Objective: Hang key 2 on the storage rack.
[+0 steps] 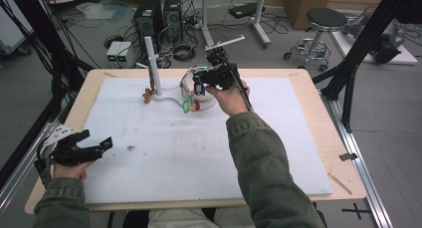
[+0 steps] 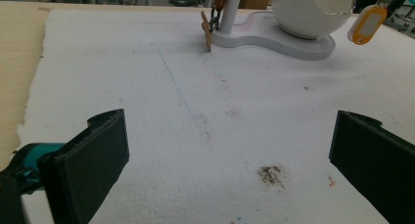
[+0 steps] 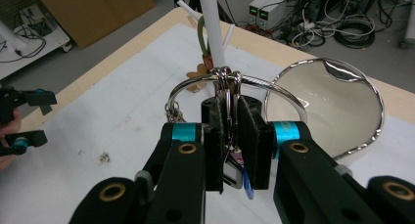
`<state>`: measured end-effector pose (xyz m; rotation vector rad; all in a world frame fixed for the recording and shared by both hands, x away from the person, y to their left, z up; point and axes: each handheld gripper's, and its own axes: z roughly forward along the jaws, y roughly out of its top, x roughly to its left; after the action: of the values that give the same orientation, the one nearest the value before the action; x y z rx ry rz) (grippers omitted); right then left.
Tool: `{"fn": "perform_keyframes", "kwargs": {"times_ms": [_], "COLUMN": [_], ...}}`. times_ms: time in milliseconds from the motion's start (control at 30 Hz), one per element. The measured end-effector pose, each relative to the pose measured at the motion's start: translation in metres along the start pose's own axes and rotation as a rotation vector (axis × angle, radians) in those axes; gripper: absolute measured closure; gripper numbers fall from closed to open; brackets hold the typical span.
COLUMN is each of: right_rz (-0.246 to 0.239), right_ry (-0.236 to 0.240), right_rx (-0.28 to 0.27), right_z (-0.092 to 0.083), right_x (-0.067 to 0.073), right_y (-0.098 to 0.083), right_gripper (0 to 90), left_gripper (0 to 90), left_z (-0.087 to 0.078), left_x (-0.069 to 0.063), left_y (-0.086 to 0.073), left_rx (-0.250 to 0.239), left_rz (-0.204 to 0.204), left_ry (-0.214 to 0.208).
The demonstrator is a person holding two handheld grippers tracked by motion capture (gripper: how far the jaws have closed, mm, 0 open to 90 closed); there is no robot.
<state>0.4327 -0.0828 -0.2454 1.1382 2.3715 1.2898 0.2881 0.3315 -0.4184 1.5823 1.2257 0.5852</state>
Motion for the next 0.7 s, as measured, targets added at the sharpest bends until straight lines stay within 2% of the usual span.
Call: {"fn": "perform_keyframes", "kwargs": {"times_ms": [233,533,700], "right_rz": [0.0,-0.011,-0.006], "right_ry": [0.009,0.01,0.02], "right_rx": [0.006,0.04,0.032], "right_z": [0.012,0.025,0.03], "right_x": [0.007,0.015,0.018], "right_y": [0.011,0.024,0.032], "right_gripper": [81.1,81.1,81.1], "left_gripper": [1.7,1.7,1.7], "left_z": [0.002,0.003,0.004], "left_x": [0.0,0.001,0.0], "left_y": [0.0,0.0,-0.001], "left_rx": [0.004,0.008,0.009], "left_rz": [0.002,0.0,0.0], "left_ry": [-0.007,-0.009,-0.016]}}
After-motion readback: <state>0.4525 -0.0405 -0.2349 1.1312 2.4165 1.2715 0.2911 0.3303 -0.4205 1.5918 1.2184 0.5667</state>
